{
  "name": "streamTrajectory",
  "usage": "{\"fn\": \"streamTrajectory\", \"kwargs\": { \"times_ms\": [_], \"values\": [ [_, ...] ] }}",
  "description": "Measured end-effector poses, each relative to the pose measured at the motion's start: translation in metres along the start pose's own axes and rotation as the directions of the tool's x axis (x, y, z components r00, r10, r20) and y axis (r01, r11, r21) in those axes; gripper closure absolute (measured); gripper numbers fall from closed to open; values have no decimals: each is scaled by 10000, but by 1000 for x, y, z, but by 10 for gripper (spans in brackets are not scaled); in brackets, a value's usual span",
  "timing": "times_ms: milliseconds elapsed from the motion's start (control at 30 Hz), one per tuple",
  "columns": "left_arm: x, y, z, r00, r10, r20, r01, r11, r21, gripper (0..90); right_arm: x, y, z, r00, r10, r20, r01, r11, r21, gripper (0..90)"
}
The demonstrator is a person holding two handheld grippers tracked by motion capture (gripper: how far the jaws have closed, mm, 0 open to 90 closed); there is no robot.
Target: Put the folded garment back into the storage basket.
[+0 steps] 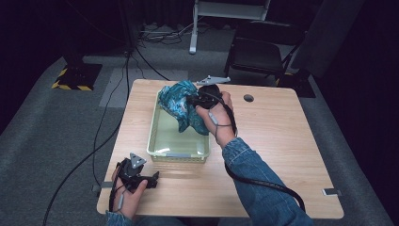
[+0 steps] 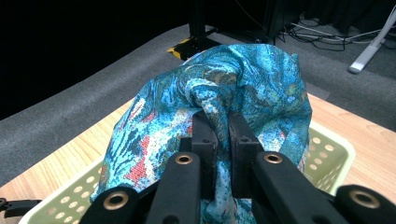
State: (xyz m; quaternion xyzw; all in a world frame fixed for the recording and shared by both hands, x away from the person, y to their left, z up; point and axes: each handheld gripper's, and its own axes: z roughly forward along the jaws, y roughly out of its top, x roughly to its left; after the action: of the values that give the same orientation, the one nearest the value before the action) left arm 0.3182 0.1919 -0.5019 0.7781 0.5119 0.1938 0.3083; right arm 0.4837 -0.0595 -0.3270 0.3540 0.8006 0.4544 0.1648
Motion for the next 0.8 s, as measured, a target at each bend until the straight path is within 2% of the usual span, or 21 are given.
{"fn": "streamTrajectory", "kwargs": {
  "times_ms": [800],
  "values": [
    [0,0,0,10000,0,-5,0,10000,0,2,-4,-25,28,9989,465,81,-468,9975,537,835]
  ]
}}
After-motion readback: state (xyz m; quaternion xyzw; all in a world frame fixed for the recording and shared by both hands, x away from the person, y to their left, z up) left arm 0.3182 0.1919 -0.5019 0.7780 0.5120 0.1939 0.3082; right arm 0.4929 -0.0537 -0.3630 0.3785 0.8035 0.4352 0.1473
